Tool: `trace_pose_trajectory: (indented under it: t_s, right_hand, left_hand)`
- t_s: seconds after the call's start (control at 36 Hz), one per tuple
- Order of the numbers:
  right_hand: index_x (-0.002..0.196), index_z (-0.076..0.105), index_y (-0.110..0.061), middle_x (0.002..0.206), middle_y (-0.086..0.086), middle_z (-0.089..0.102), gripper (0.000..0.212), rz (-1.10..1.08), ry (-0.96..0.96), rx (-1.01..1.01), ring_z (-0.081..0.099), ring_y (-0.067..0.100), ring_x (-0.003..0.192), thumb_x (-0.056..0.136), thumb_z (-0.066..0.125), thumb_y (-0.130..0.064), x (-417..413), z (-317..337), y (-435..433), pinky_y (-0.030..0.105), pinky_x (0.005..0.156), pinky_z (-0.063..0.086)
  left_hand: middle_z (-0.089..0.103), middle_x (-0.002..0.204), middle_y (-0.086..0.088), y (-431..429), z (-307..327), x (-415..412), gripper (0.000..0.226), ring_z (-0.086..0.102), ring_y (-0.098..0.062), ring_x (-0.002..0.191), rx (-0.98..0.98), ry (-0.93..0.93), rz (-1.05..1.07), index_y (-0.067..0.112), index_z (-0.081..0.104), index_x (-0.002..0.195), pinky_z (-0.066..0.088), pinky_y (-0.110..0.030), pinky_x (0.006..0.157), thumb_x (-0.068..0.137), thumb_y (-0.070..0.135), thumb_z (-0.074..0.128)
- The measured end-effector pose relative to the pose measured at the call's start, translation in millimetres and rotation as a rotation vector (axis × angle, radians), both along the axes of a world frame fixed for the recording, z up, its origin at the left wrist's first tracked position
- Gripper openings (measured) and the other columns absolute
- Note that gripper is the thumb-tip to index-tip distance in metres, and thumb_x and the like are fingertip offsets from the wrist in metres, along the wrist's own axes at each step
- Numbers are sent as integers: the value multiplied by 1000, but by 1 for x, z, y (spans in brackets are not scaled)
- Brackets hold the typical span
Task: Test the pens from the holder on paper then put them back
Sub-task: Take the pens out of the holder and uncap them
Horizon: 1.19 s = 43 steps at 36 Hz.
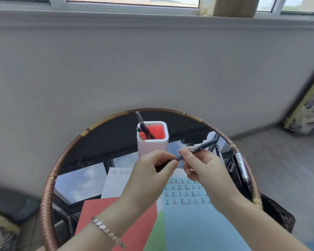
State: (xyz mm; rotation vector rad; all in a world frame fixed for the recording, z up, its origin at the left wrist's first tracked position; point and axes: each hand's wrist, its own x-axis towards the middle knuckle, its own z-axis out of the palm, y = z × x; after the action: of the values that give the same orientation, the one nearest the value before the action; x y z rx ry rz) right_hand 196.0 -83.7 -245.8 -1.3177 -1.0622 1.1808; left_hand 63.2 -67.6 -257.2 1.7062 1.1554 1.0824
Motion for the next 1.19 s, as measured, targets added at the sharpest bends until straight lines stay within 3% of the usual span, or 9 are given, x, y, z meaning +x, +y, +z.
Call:
trace_pose_trajectory:
  t_s: [0.14, 0.36, 0.53, 0.67, 0.78, 0.86, 1.03, 1.11, 1.19]
  right_hand:
    - [73, 61, -10, 52, -6, 59, 19, -2, -54, 109, 51, 7, 49, 90, 55, -16, -6, -10, -2, 16, 49, 41]
    - [72, 59, -10, 50, -7, 53, 19, 70, 5, 180, 46, 2, 47, 90, 52, -11, -4, -17, -6, 11, 49, 39]
    - [76, 59, -14, 54, -12, 57, 15, 199, -36, 272, 49, 0, 53, 86, 56, -25, 5, -16, -11, 11, 56, 41]
    - [79, 59, -12, 68, -10, 62, 23, 36, -49, 128, 57, 8, 64, 91, 48, -28, 24, -11, 8, 19, 66, 50]
    - [94, 58, -6, 75, 6, 61, 17, -104, -333, 5, 57, 8, 56, 93, 51, -21, 60, -11, 45, 18, 51, 48]
    - [129, 36, -13, 75, 9, 62, 48, -77, -610, -65, 55, 15, 57, 88, 59, -23, 74, -27, 62, 25, 53, 43]
    - [89, 57, -14, 80, 5, 59, 15, 97, -999, -86, 55, 19, 63, 88, 58, -29, 67, -53, 79, 33, 65, 48]
    - [92, 64, -9, 84, 5, 60, 21, 120, -1118, -88, 57, 19, 71, 90, 55, -28, 69, -57, 83, 33, 68, 49]
    - [97, 67, -14, 97, 6, 64, 24, 137, -1263, -60, 60, 23, 84, 91, 52, -32, 76, -63, 81, 32, 67, 48]
  left_hand:
    - [54, 67, -4, -2, -7, -1, 23, 44, -11, 60, 107, 291, -114, 11, 56, 80, 35, -25, 55, 96, 19, 41]
    - [43, 60, -4, -5, -15, -6, 24, 40, -20, 57, 187, 232, -195, 15, 44, 75, 31, -32, 52, 90, 32, 37]
    - [40, 47, 13, -5, -11, -12, 18, 28, -12, 51, 10, 111, -322, 33, 55, 80, 25, -23, 50, 94, 33, 45]
    - [38, 66, 1, -5, -20, -18, 7, 31, -9, 54, -147, 191, -207, 39, 40, 98, 29, -27, 55, 95, 34, 37]
    - [49, 73, 2, -1, -32, -25, 25, 41, -13, 61, -272, 187, -77, 30, 34, 107, 38, -27, 62, 92, 11, 32]
    - [62, 88, 7, -1, -35, -24, 20, 53, -2, 65, -264, 171, -2, 27, 33, 101, 39, -13, 59, 94, 8, 33]
    - [70, 89, 7, -2, -37, -15, 9, 59, 3, 65, -291, 81, 34, 21, 49, 87, 47, -22, 73, 92, 13, 50]
    - [67, 88, 8, -3, -39, -9, 7, 60, 1, 71, -258, 131, 41, 23, 55, 85, 43, -8, 63, 90, 19, 54]
    - [62, 87, 12, -3, -41, -1, 10, 57, 0, 78, -187, 228, 63, 27, 57, 80, 39, -5, 60, 90, 24, 56]
